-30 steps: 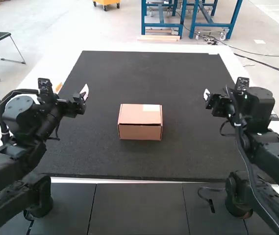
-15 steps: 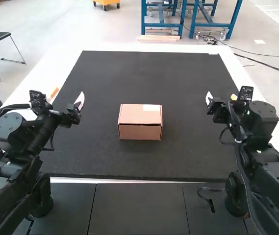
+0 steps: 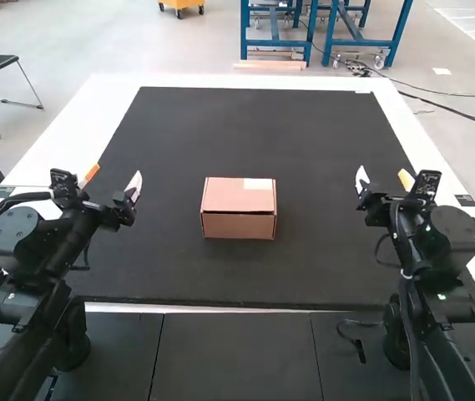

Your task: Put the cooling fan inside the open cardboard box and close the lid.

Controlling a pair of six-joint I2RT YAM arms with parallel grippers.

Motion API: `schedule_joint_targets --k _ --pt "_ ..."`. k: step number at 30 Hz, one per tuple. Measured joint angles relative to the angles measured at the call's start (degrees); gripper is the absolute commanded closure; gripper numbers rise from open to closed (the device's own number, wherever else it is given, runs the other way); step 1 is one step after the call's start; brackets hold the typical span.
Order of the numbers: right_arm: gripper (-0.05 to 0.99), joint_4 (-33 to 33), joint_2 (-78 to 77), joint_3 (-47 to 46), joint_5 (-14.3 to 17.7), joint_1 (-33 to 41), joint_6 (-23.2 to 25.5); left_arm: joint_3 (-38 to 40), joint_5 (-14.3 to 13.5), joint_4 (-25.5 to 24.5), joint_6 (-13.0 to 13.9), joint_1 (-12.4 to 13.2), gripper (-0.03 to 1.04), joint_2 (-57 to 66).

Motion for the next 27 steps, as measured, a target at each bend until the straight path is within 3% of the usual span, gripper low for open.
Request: schedule_joint_targets --k 7,13,19,27 --pt "0.02 -6.25 -0.02 0.00 0.02 2.43 -1.81 -0.02 0.07 -7.32 0.72 4.85 0.05 0.00" --pt "0.02 -10.47 -0.02 0.00 0.13 3.08 -3.10 -0.02 0.07 -8.35 2.91 6.49 0.05 0.00" --pt "0.02 -10.64 0.00 0.00 0.28 2.99 -3.76 -0.02 0.07 -8.83 4.20 10.25 0.05 0.00" --pt "0.02 -10.67 0.00 0.00 0.46 2.47 -4.39 -0.02 0.07 -9.22 4.59 10.80 0.05 0.00"
